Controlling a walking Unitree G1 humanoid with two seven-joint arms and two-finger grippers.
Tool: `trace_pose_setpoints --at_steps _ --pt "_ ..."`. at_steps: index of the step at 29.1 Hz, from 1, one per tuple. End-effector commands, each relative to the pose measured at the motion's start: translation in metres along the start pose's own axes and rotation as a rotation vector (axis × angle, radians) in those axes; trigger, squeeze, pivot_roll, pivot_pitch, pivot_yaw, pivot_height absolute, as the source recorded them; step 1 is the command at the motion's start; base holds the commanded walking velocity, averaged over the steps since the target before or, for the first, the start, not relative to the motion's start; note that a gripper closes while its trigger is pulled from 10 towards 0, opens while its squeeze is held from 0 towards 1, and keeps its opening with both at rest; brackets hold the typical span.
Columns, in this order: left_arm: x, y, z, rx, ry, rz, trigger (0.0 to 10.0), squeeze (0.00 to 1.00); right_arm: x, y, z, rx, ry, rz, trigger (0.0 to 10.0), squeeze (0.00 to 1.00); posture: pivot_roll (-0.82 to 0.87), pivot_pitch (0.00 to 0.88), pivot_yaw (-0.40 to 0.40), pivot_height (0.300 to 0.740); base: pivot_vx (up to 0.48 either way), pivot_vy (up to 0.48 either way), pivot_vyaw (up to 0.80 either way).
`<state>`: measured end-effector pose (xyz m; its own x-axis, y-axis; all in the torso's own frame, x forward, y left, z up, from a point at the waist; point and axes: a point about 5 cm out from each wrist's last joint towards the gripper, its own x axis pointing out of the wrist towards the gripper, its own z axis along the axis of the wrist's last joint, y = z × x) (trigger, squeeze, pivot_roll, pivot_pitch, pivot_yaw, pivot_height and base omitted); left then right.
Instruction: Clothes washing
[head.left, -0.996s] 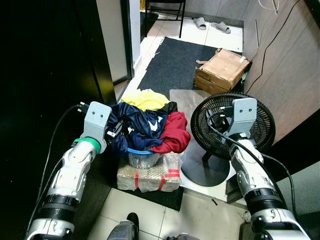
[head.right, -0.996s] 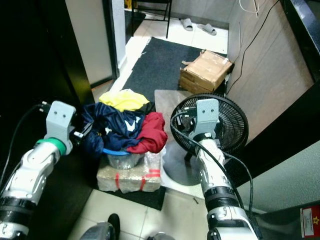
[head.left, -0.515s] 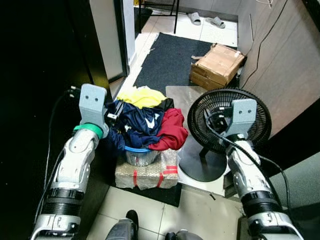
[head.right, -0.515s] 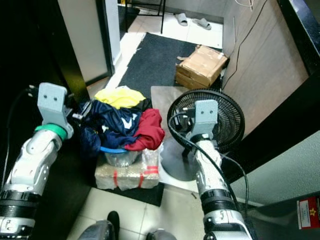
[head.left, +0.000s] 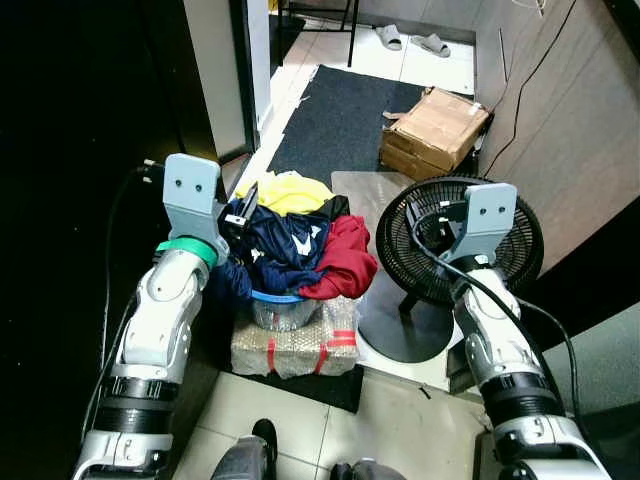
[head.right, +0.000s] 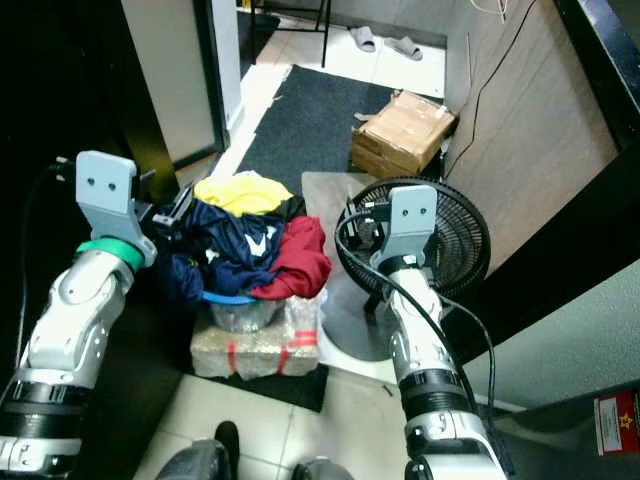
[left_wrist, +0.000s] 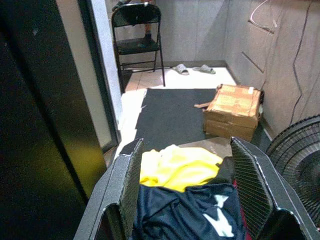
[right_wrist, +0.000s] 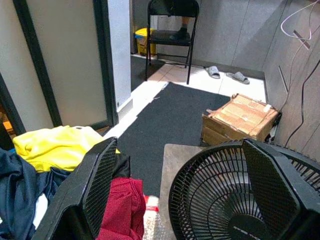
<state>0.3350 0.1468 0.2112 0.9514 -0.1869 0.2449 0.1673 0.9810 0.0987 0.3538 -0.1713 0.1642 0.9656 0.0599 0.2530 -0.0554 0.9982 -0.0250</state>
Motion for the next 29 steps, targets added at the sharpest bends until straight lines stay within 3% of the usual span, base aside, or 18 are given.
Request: trace_pose_setpoints --at_steps 1,8,29 --pt "-0.002 -0.007 0.000 -0.010 0.009 -0.021 10.0 0.00 -0.005 -0.003 -0.004 0.007 0.014 -0.010 10.0 0.00 0.00 0.089 0.011 0.710 0.000 0.000 0.00" --pt "-0.005 -0.019 0.002 -0.028 0.007 -0.037 10.0 0.00 -0.005 0.001 -0.004 0.014 0.011 -0.003 10.0 0.00 0.01 0.097 0.011 0.685 0.000 0.000 0.00" --pt "-0.007 -0.021 0.000 -0.032 0.041 -0.040 10.0 0.00 -0.006 0.003 -0.006 0.018 0.020 -0.001 10.0 0.00 0.01 0.108 0.010 0.620 0.000 0.000 0.00"
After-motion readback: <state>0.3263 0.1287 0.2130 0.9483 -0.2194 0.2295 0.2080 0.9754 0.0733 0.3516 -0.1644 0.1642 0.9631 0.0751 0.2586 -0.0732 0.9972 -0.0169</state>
